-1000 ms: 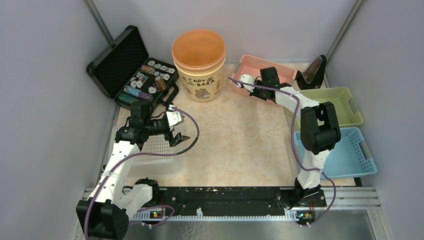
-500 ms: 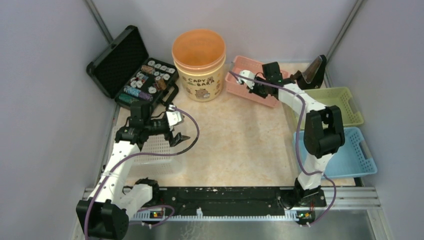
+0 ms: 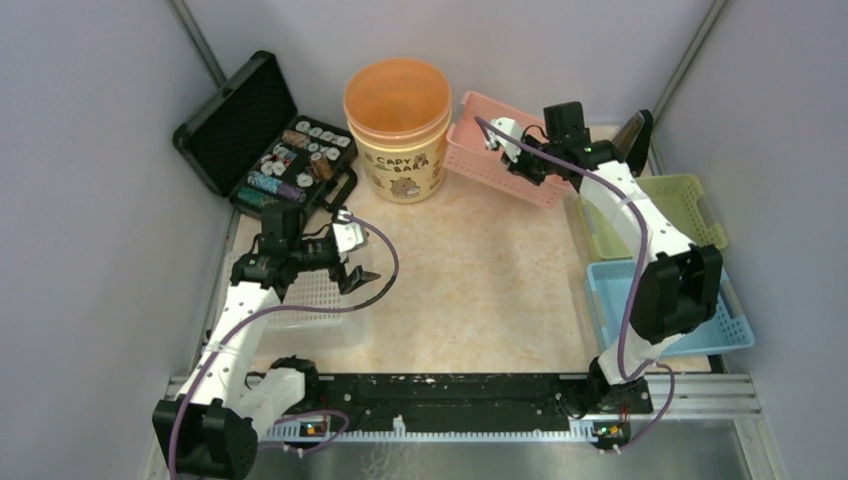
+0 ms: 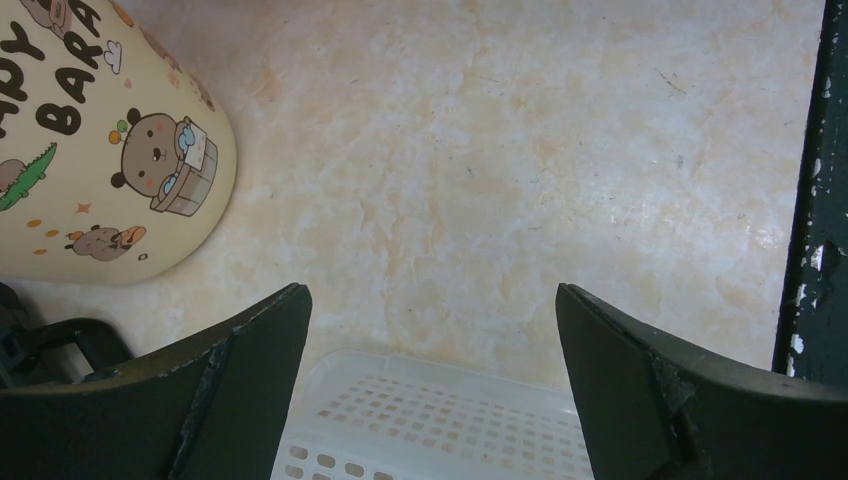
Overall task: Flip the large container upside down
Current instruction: Pick up the container from the center of the board, then turn the container upside down at the center of the board.
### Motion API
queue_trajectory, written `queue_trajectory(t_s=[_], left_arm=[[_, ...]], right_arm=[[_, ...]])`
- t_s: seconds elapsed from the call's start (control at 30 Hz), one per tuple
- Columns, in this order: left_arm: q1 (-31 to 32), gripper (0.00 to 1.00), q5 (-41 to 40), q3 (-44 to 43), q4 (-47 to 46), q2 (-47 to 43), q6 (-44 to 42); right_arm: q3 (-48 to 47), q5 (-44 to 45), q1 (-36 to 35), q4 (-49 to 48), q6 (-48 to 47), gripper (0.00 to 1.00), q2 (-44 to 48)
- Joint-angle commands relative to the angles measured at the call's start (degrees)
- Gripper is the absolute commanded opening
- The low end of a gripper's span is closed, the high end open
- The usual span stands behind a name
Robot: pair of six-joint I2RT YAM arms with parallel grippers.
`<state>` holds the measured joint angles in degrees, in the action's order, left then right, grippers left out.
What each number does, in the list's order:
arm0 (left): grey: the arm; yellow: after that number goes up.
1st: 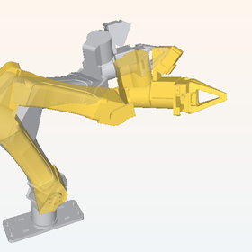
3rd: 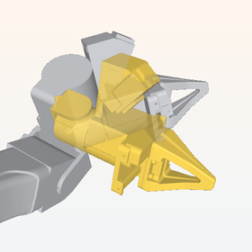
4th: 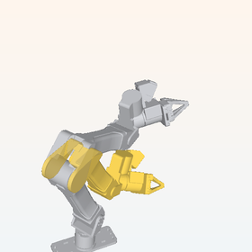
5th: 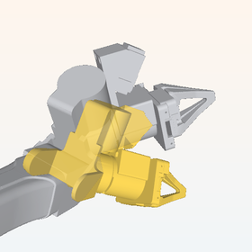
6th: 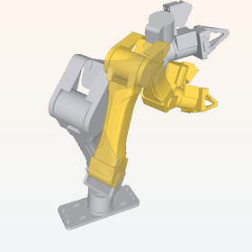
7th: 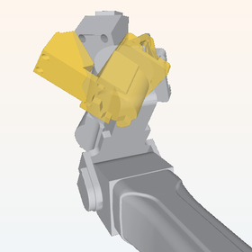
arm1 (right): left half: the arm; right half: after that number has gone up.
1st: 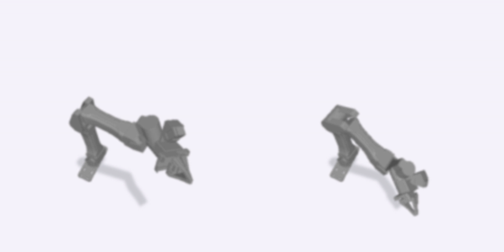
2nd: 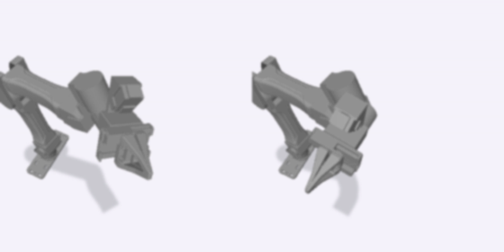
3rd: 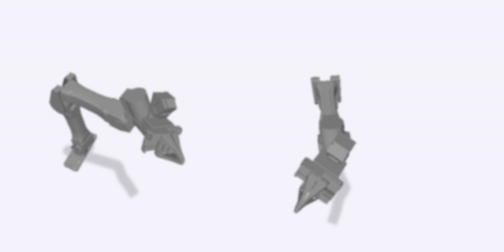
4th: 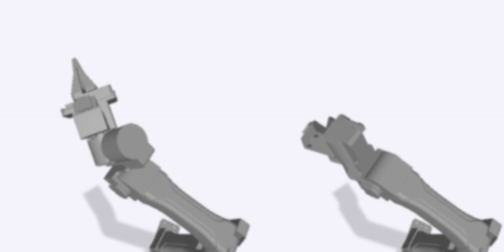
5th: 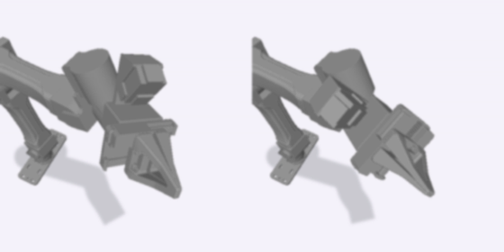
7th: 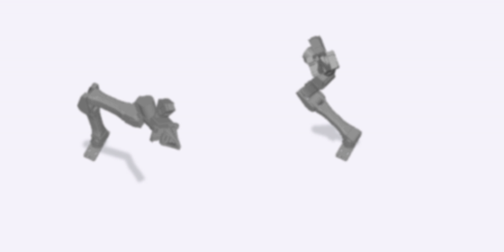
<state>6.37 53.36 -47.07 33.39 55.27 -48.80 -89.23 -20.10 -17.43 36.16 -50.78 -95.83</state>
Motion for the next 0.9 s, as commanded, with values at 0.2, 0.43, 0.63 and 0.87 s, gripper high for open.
queue_trajectory(t_s=[0.2, 0.43, 0.63, 0.87], left_arm=[[0.0, 0.99, 3.0, 0.1, -1.1, -0.2, -0.6], [0.0, 0.99, 3.4, 0.1, -1.0, -0.4, -0.8], [0.0, 0.99, 3.9, -0.2, -0.8, -0.2, -0.9], [0.0, 0.99, 4.4, -0.4, -0.5, -0.4, -0.7]], right_arm=[[2.9, -5.6, 0.2, 0.1, 5.4, 0.0, 11.7], [9.6, -9.1, 0.3, 2.3, 7.9, 0.0, 20.3], [15.0, -16.9, 0.2, 2.7, 12.4, 0.0, 28.2], [19.6, -26.3, 0.2, 2.1, 19.6, 0.0, 31.2]])
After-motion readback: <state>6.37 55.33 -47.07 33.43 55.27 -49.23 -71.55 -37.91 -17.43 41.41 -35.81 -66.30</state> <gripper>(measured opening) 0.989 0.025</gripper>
